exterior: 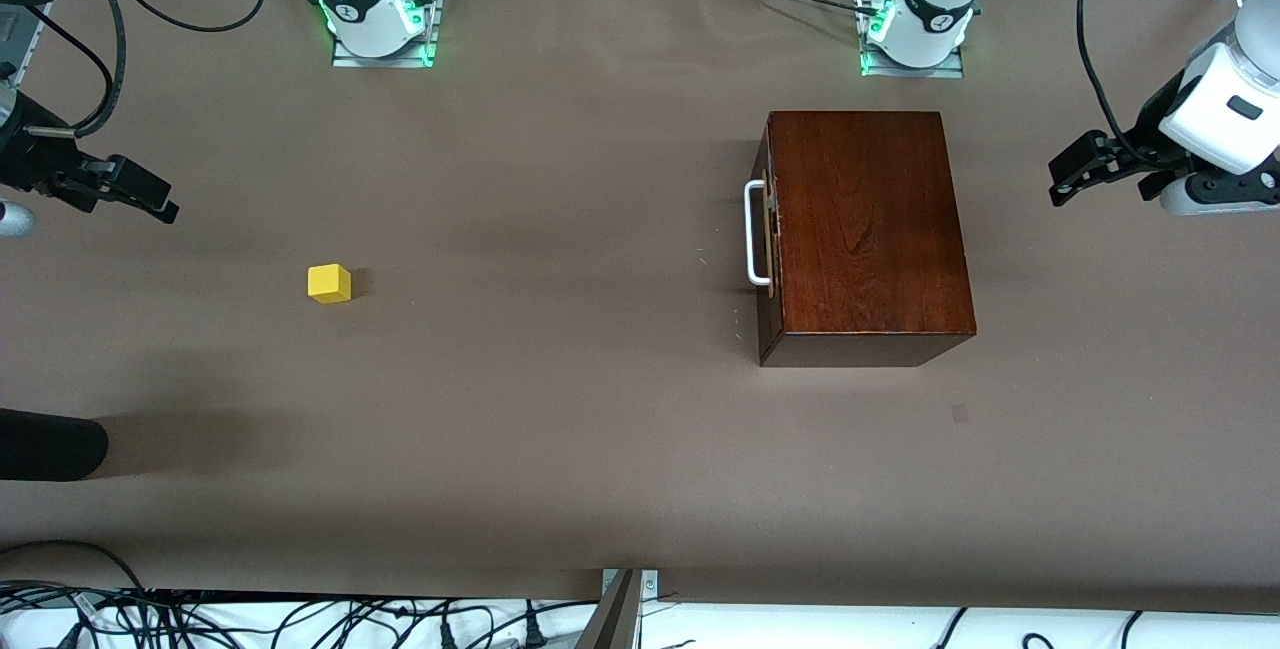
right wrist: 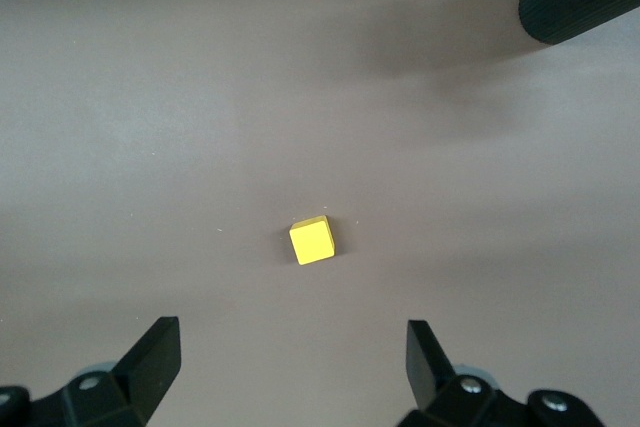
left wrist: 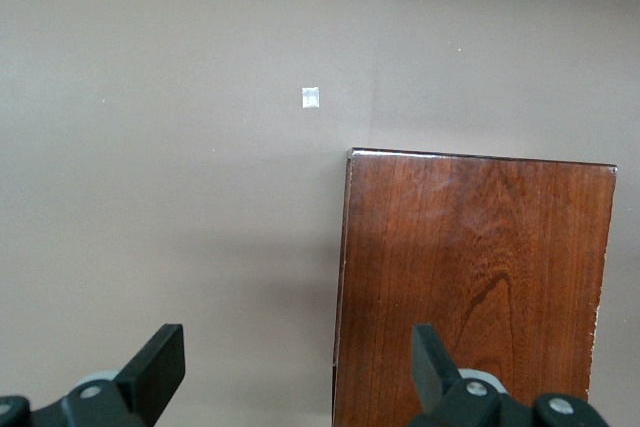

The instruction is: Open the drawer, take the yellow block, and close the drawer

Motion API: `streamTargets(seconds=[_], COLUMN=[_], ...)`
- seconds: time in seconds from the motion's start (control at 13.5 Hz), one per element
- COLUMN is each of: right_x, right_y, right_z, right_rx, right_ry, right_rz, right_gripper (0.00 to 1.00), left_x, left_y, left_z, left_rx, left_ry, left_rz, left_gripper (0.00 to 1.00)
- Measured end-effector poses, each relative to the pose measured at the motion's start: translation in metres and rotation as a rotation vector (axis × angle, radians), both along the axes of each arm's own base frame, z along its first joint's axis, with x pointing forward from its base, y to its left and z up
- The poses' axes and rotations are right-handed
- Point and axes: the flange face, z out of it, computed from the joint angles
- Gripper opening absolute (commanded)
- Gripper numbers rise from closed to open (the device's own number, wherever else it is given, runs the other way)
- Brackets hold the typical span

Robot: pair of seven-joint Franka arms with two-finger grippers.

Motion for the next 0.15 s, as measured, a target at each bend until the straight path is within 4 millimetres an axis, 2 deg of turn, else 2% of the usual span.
streamTargets(seconds=[0.15], right_x=[0.0001], right_y=[0.0000], right_z=[-0.0004], right_rx=[0.000], right_ry=[0.001], right_rz=[0.000], right_gripper=[1.00], left_x=[0.0000], left_y=[0.0014], left_z=[-0.0001], left_rx=[0.000], left_ry=[0.001], left_rz=[0.002], left_gripper=[1.00])
